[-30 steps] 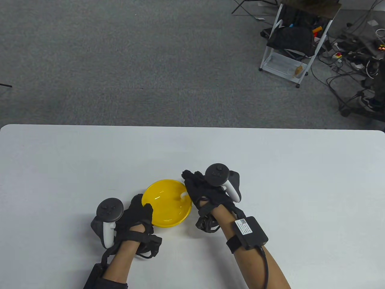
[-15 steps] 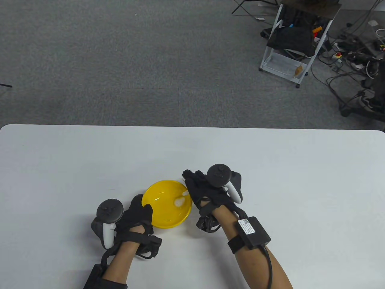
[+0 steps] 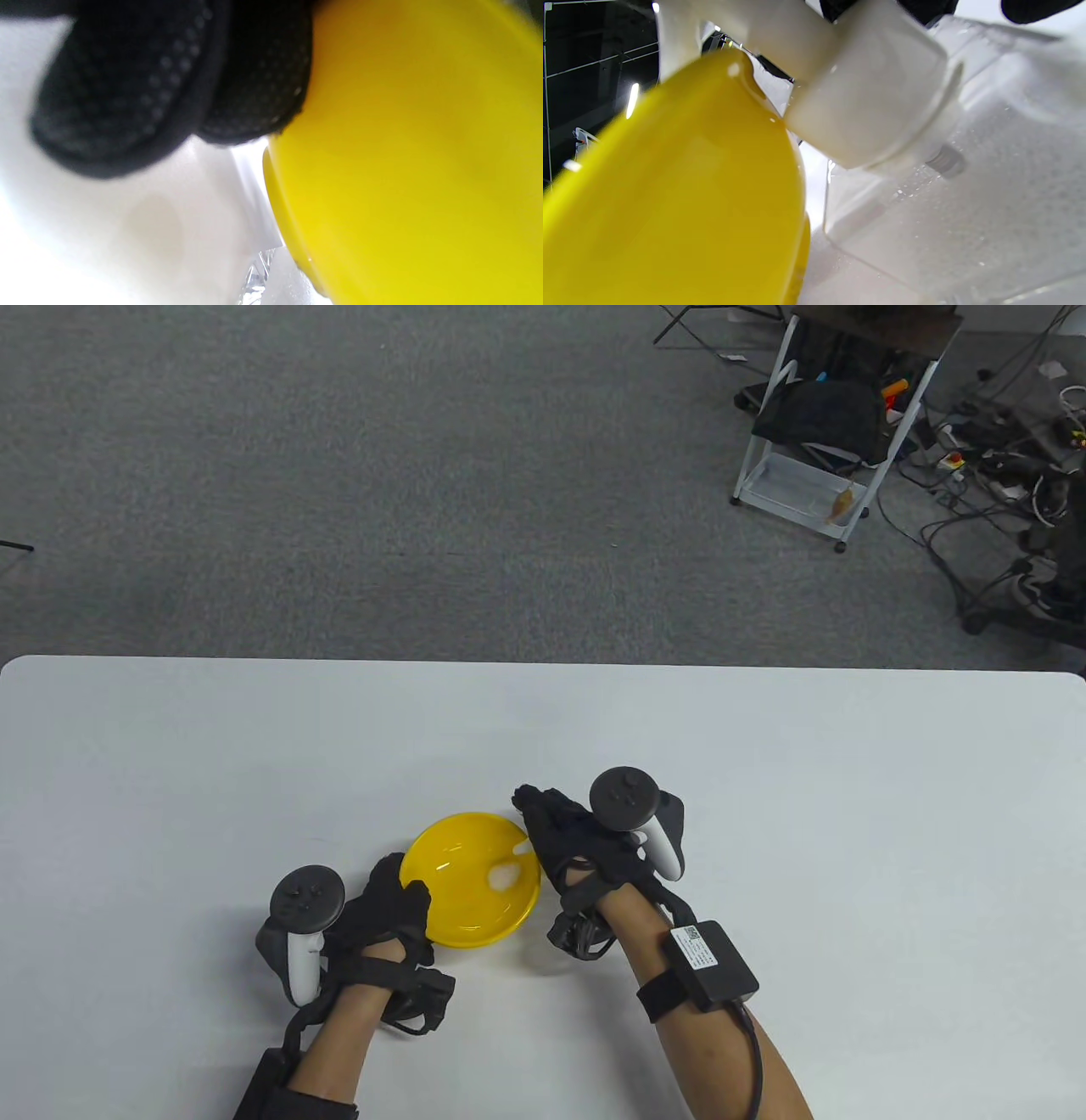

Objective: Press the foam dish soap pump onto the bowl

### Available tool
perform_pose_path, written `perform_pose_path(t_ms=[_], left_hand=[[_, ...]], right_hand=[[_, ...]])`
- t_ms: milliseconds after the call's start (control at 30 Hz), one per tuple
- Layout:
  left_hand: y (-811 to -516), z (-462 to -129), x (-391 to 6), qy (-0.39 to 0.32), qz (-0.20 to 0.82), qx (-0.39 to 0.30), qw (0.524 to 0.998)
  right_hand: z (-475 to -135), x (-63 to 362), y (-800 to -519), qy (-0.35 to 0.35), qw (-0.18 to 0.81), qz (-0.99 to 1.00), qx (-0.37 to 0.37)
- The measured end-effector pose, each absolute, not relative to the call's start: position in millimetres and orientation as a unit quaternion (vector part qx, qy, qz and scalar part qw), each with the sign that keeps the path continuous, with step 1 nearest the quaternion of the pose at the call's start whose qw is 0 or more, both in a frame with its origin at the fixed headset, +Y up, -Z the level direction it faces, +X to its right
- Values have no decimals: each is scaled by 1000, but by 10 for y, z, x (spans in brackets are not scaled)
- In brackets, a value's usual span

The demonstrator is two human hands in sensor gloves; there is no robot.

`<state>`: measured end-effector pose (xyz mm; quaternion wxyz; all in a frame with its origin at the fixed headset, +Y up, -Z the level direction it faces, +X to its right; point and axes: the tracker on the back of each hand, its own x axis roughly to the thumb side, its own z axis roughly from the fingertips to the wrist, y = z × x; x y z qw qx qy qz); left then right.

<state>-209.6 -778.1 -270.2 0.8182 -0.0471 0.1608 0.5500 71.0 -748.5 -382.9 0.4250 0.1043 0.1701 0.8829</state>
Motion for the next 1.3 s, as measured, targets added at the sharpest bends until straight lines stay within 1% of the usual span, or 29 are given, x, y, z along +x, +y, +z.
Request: perform_pose_path(t_ms=[67, 133, 200, 367, 700, 767, 867, 933, 1033, 1167, 1300], left_hand=[[-7785, -2704, -2095, 159, 552, -48, 817], [-7787, -2703, -2095, 159, 552, -49, 817], [-7793, -2701, -2094, 157, 554, -47, 816], [-7818, -2715, -2107, 155, 564, -53, 809], [-7828, -2713, -2114, 157, 565, -49, 808], [-7828, -2710, -2113, 156, 567, -50, 807], [-7826, -2710, -2114, 156, 566, -48, 808], [-7823, -2712, -2118, 155, 567, -47, 807], [-7807, -2713, -2130, 153, 571, -47, 805], [-7795, -2712, -2153, 153, 579, -45, 800], [-7791, -2715, -2161, 153, 583, -45, 797]], right_hand=[[-3831, 711, -7501, 177, 421, 883, 106], [-3825, 702, -7498, 163, 411, 891, 107], [-3820, 701, -7495, 162, 397, 897, 109], [-3809, 690, -7545, 161, 420, 887, 108], [-3818, 703, -7584, 165, 424, 885, 102], [-3830, 705, -7570, 172, 411, 889, 103], [-3855, 729, -7555, 191, 424, 880, 99], [-3863, 721, -7493, 217, 425, 873, 100], [-3851, 726, -7437, 182, 415, 886, 95], [-3800, 806, -7409, 195, 406, 888, 90], [-3666, 1008, -7329, 157, 404, 896, 91]])
